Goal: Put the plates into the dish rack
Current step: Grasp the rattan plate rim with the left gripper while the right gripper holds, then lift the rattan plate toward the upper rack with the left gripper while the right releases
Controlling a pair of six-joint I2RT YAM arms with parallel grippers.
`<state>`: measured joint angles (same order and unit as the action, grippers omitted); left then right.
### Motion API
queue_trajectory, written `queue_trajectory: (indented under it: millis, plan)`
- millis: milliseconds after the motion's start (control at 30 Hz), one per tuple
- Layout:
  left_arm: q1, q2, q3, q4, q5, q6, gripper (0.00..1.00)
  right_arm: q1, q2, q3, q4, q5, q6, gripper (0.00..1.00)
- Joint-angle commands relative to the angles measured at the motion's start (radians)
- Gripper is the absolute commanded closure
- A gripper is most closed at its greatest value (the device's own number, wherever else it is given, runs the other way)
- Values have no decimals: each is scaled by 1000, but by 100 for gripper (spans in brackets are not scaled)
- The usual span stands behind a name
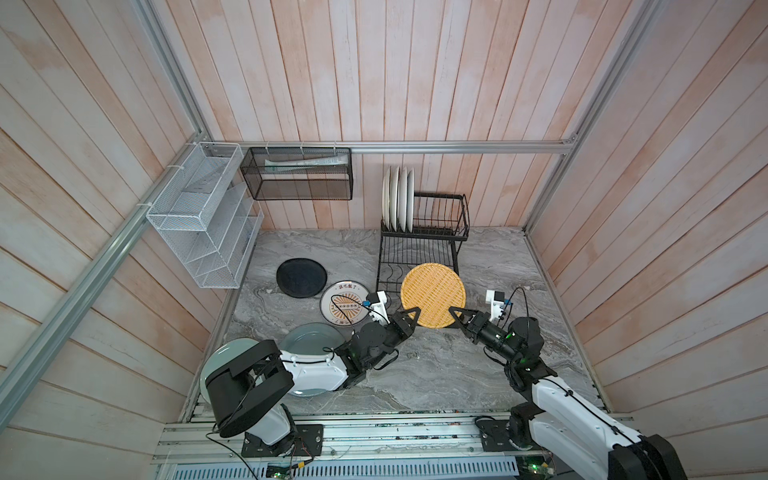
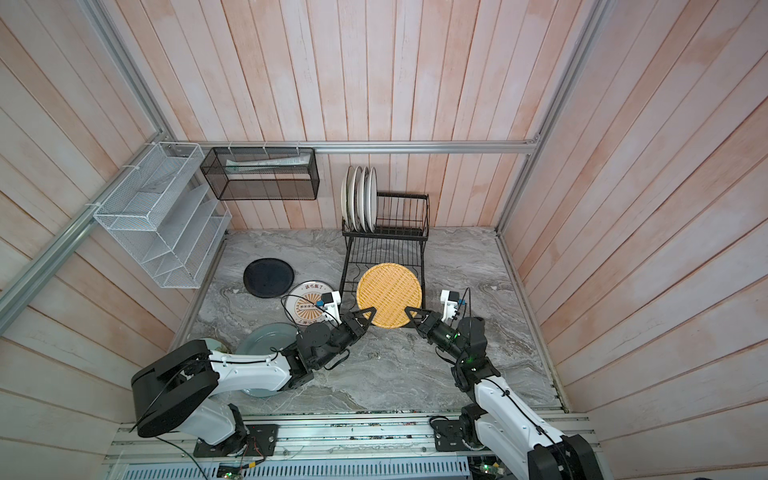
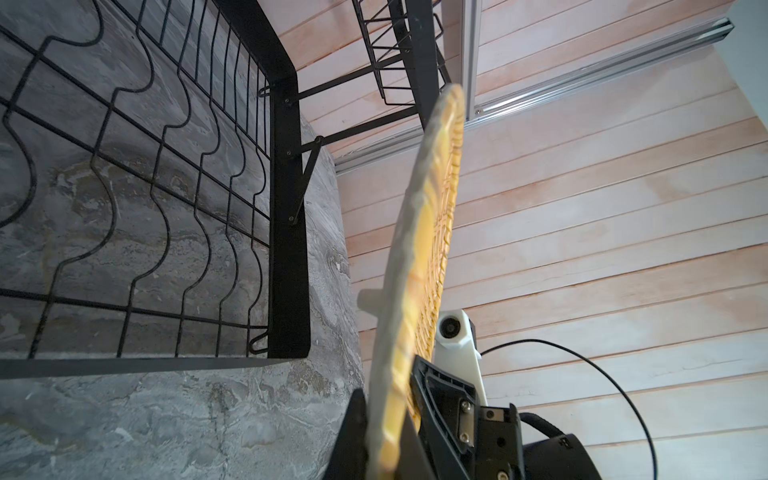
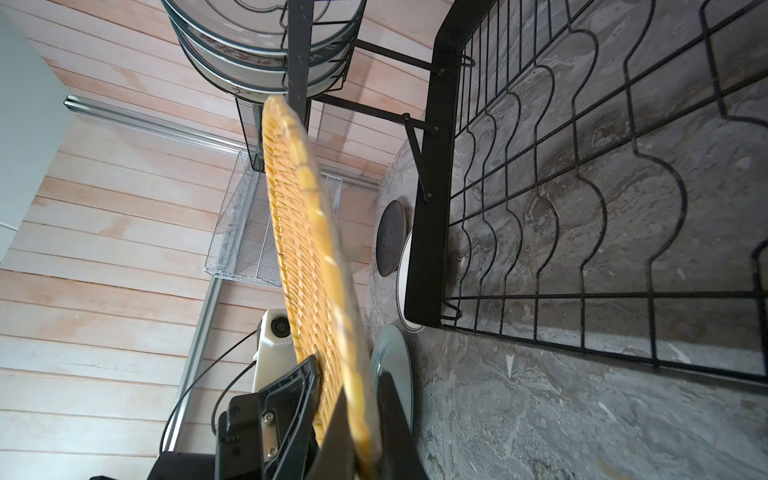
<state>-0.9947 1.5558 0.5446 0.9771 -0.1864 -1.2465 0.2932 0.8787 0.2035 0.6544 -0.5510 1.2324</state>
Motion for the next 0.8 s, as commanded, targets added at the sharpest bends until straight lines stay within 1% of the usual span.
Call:
queue_trajectory:
  millis: [0, 33, 67, 100, 133, 167, 233, 300, 333, 400, 467, 567, 667, 767]
  plan:
    - [-18, 8, -37, 142, -24, 41, 100, 3, -8, 10, -1, -14, 26, 100]
    - [-25, -9, -35, 113, -40, 51, 100, 4, -9, 12, 1, -18, 20, 100]
    - [-36, -29, -31, 67, -59, 64, 100, 2, -10, 16, -2, -19, 10, 86]
    - [-46, -48, -27, 24, -80, 78, 100, 3, -13, 23, -9, -18, -3, 70]
    - [-59, -72, -24, -21, -114, 95, 100, 3, -18, 34, -34, -12, -21, 51]
    - [-70, -95, -24, -54, -140, 110, 100, 3, -24, 48, -59, 1, -37, 38]
    - [-92, -149, -32, -130, -199, 129, 100, 2, -46, 77, -118, 58, -92, 20]
    - [-109, -205, -44, -203, -251, 130, 100, -9, -60, 115, -175, 101, -152, 8]
    - [-116, -230, -54, -223, -273, 142, 100, -19, -56, 142, -201, 112, -189, 5]
    - [-132, -286, -67, -267, -303, 157, 100, -40, -37, 194, -225, 105, -241, 2]
    - [-153, -343, -72, -318, -343, 187, 100, -55, -16, 232, -231, 91, -281, 2]
    - [-198, -429, -36, -468, -428, 245, 100, -65, 8, 271, -243, 87, -337, 2]
    - [-250, -488, 36, -614, -532, 321, 100, -69, 18, 276, -250, 93, -386, 2]
    - [-301, -498, 157, -764, -648, 402, 100, -69, 18, 260, -249, 94, -425, 2]
